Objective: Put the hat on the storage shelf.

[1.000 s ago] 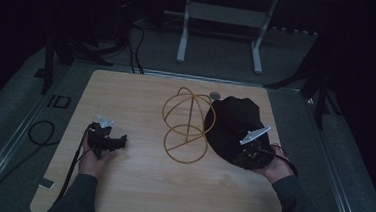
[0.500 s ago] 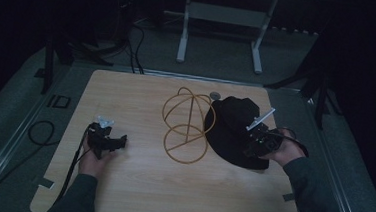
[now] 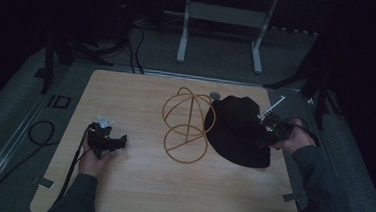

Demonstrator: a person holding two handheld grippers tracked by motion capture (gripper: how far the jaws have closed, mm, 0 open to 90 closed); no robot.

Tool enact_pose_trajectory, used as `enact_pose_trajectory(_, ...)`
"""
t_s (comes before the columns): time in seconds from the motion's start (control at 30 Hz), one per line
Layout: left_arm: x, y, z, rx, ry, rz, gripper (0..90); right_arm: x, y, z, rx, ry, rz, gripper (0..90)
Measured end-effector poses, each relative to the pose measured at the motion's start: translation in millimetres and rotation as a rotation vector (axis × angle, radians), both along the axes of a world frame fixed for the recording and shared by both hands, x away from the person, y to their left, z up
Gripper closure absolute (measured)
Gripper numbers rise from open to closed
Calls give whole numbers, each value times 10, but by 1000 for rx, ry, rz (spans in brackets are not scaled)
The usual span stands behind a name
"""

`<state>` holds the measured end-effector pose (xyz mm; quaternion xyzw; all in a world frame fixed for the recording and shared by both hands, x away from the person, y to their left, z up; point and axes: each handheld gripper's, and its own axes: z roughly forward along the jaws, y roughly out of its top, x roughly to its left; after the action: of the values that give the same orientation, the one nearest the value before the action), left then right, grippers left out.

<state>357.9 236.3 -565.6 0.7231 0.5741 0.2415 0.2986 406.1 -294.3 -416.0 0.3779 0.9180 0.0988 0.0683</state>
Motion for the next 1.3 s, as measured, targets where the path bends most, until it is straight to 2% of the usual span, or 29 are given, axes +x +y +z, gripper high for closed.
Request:
enact_pose_trajectory(0.1,0,0,0,0,0,0,137,30,-6,50,-7,5,-20,465)
enact_pose_trajectory(0.2,0,0,0,0,0,0,137,30,-49,149,8,-15,-30,454)
enact_pose_trajectory(0.27,0,0,0,0,0,0,137,47,-63,204,-2,-30,-47,440)
enact_pose_trajectory(0.4,0,-1,-1,-2,-1,2,137,149,-8,221,-18,-27,-55,410)
enact_pose_trajectory(0.6,0,0,0,0,0,0,137,340,102,124,-24,-6,-61,396)
enact_pose_trajectory(0.7,0,0,0,0,0,0,137,490,156,15,-59,32,-79,393)
enact_pose_trajectory(0.83,0,0,0,0,0,0,137,583,194,-69,-63,101,-92,417)
enact_pose_trajectory(0.97,0,0,0,0,0,0,137,669,192,-176,-90,122,-111,434)
enact_pose_trajectory(1.0,0,0,0,0,0,0,137,686,187,-196,-88,123,-112,453)
enact_pose_trajectory(1.07,0,0,0,0,0,0,137,702,173,-215,-63,119,-110,585)
enact_pose_trajectory(1.1,0,0,0,0,0,0,137,706,162,-231,-45,128,-105,601)
enact_pose_trajectory(1.17,0,0,0,0,0,0,137,702,154,-253,-51,131,-99,674)
enact_pose_trajectory(1.23,0,0,0,0,0,0,137,699,153,-257,-49,132,-97,674)
enact_pose_trajectory(1.27,0,0,0,0,0,0,136,688,161,-254,-56,127,-84,785)
enact_pose_trajectory(1.3,0,0,0,0,0,0,137,683,168,-249,-63,124,-79,815)
